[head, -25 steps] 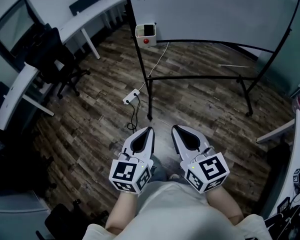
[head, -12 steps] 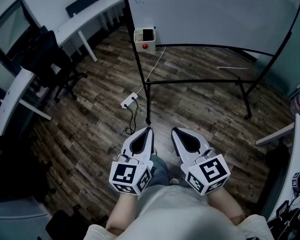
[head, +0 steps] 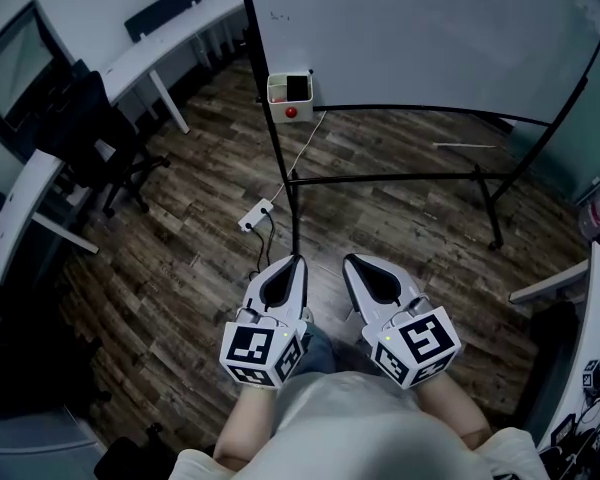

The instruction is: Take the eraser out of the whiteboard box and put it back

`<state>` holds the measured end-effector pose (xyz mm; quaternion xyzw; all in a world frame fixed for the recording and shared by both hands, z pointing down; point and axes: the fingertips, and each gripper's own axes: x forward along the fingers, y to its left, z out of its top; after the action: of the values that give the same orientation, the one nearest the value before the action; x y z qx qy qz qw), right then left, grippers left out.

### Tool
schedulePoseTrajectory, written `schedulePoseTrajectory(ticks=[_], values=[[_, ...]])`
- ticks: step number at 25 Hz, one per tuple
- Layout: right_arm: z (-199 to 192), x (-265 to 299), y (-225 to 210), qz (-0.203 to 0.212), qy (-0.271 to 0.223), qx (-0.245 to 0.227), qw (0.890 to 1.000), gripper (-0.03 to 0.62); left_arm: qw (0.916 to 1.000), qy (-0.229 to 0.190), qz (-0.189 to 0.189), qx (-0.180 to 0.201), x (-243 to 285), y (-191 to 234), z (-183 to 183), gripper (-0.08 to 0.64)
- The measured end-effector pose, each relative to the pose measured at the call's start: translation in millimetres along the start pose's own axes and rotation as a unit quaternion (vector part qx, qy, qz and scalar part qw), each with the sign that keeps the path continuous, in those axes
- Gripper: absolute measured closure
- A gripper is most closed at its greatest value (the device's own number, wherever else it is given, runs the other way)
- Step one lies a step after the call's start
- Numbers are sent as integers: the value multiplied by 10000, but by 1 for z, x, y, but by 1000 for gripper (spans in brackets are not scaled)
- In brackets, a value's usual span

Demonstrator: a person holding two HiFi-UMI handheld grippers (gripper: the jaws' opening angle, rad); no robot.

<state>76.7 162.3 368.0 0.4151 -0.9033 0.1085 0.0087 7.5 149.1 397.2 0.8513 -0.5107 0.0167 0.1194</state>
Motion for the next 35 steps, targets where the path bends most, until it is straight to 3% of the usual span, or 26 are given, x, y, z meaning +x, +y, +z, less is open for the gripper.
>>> schedulePoseTrajectory(ticks=[18,35], values=[[25,99,-28,-105,17,83,9999,584,9995,137,-289,32,64,61,34,560],[40,173,-51,-506,-108,117,9986,584,9977,219,-624,122,114,125,55,560]])
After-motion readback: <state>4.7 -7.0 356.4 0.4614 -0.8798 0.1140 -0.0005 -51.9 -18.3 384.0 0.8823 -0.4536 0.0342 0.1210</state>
